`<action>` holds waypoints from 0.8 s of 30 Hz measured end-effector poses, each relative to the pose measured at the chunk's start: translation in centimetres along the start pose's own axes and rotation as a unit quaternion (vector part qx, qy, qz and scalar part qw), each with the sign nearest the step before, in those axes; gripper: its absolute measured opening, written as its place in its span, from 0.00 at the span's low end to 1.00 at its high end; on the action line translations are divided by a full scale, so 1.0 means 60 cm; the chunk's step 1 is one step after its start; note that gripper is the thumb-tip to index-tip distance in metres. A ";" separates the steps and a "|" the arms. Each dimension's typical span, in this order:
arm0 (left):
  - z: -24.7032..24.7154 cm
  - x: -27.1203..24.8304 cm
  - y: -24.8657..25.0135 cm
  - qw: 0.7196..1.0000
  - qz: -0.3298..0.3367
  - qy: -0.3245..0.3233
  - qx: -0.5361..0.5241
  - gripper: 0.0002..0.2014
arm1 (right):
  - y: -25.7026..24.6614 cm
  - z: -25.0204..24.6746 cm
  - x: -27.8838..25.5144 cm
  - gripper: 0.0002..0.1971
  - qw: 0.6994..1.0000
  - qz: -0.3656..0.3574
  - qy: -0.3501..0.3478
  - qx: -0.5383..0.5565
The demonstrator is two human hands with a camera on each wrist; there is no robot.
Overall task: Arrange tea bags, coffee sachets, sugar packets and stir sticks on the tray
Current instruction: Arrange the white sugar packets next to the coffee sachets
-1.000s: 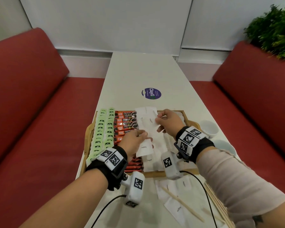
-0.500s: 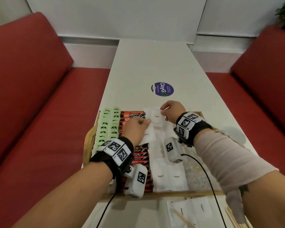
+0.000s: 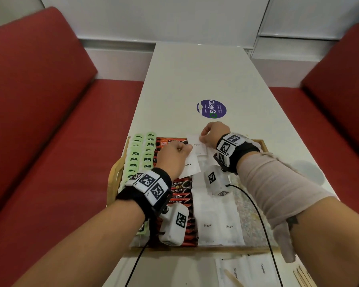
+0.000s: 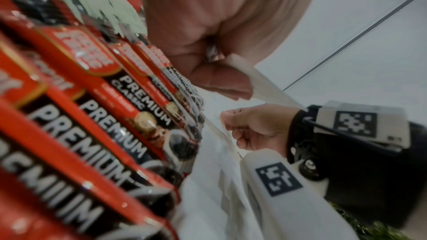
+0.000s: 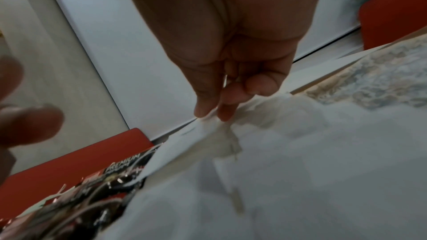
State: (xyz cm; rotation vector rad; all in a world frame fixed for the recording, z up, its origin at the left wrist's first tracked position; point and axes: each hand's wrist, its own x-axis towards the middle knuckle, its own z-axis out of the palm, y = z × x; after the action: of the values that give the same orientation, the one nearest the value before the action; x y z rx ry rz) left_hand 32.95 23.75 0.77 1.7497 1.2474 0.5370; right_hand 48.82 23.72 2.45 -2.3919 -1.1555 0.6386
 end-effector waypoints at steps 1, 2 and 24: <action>-0.001 -0.001 -0.001 1.000 0.001 0.000 -0.004 0.14 | -0.001 0.000 -0.002 0.05 1.000 -0.003 0.003 -0.011; -0.003 -0.002 -0.001 1.000 0.002 -0.001 -0.006 0.13 | -0.001 -0.002 -0.006 0.05 1.000 -0.007 0.006 -0.018; -0.018 -0.070 0.038 0.996 0.042 0.059 -0.057 0.07 | 0.029 -0.024 -0.200 0.13 0.966 -0.059 -0.167 0.186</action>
State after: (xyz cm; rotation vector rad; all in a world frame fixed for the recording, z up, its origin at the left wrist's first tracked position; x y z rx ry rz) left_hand 31.64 20.17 3.84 1.7010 1.2037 0.7556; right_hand 44.04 12.84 5.37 -1.9309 -1.1737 1.1401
